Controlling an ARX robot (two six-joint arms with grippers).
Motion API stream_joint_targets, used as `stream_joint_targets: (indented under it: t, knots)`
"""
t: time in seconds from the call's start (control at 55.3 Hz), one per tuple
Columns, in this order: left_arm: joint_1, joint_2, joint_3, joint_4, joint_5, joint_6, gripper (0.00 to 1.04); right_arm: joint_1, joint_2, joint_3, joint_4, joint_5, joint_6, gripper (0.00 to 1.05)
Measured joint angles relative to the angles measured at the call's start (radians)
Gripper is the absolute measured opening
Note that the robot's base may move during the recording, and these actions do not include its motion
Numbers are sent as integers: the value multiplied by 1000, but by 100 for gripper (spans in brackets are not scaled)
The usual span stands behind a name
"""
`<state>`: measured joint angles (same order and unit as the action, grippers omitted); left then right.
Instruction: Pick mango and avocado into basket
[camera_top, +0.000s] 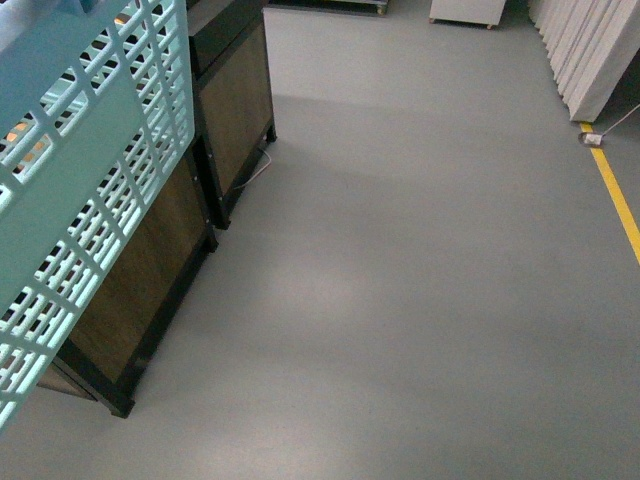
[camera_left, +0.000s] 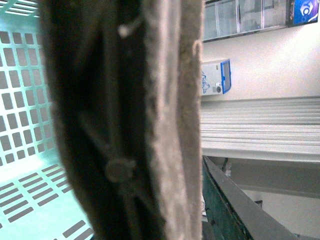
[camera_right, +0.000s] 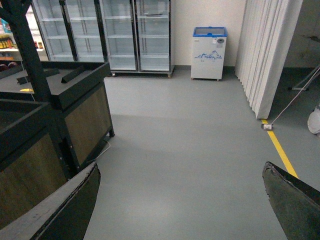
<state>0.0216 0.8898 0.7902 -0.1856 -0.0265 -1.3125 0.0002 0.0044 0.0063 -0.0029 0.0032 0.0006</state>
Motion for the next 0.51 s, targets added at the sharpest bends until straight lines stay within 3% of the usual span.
stream_joint_targets:
  t: [0.507]
  knots:
    - [2, 4, 0, -2, -12, 0, 26, 0, 0, 0, 0, -3, 0, 97]
